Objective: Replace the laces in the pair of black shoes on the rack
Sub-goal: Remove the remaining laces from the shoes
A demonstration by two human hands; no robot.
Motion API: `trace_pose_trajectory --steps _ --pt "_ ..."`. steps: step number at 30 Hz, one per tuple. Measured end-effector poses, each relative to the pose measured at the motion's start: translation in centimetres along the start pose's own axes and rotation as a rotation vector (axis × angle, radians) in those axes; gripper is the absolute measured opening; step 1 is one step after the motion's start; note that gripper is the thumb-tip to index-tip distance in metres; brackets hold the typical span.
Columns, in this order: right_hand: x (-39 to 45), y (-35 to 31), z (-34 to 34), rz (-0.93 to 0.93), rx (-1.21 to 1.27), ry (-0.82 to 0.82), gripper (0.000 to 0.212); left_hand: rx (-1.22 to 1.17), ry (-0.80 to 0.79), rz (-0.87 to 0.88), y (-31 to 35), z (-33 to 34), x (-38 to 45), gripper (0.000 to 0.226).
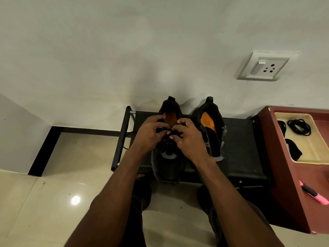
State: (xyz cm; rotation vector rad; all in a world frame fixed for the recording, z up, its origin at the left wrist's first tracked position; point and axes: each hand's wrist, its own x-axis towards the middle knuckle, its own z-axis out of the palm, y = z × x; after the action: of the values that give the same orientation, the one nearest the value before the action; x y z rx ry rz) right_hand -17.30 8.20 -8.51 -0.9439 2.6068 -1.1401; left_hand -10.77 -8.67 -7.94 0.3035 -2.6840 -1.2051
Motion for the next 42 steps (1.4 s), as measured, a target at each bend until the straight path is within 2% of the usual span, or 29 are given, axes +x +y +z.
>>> trace_pose_trajectory --steps 3,8,11,15,18,20,24,26,29,32,36,39,42 --pt "-0.2 -0.3 0.6 -0.038 -0.015 0.064 0.02 -0.054 0.026 -0.015 -0.2 0.1 0.1 0.013" --pt "0.1 -0.6 0.6 -0.028 0.014 0.155 0.014 -0.384 0.102 -0.172 -0.3 -0.5 -0.1 0.004" --pt "0.2 -0.5 1.0 0.151 0.137 0.186 0.009 -0.63 0.138 -0.331 -0.1 -0.6 -0.1 0.007" --pt "0.0 -1.1 1.3 0.412 0.439 0.229 0.009 -0.939 0.159 -0.544 0.6 0.2 0.0 0.011" --pt "-0.2 -2.2 0.9 0.342 0.5 0.274 0.01 -0.977 0.182 -0.53 1.3 0.5 -0.1 0.011" --pt "-0.1 -2.9 0.8 0.292 0.517 0.243 0.008 -1.004 0.206 -0.53 1.6 0.4 -0.1 0.014" --pt "0.5 -3.3 0.0 0.409 0.78 0.193 0.013 -1.146 0.215 -0.548 1.5 -0.2 0.2 0.028" --pt "0.8 -3.0 -1.0 0.468 0.922 0.203 0.014 -1.237 0.194 -0.532 1.6 -0.4 0.2 0.025" --pt "1.0 -2.7 -2.0 0.458 0.987 0.204 0.01 -1.343 0.184 -0.475 1.9 -0.8 0.1 0.015" --pt "1.1 -2.4 -3.5 0.431 1.041 0.284 0.017 -1.427 0.292 -0.409 1.6 -1.7 0.3 0.009" --pt "0.6 -2.2 -5.5 0.393 1.113 0.27 0.02 -1.393 0.348 -0.333 1.4 -3.3 -0.3 0.005" --pt "-0.1 -2.9 -6.7 0.386 1.029 0.084 0.023 -1.198 0.246 -0.312 3.2 -4.4 -1.2 0.018" --pt "-1.0 -4.8 -8.0 0.368 0.736 -0.136 0.029 -0.94 0.085 -0.355 5.7 -5.7 -2.4 0.029"
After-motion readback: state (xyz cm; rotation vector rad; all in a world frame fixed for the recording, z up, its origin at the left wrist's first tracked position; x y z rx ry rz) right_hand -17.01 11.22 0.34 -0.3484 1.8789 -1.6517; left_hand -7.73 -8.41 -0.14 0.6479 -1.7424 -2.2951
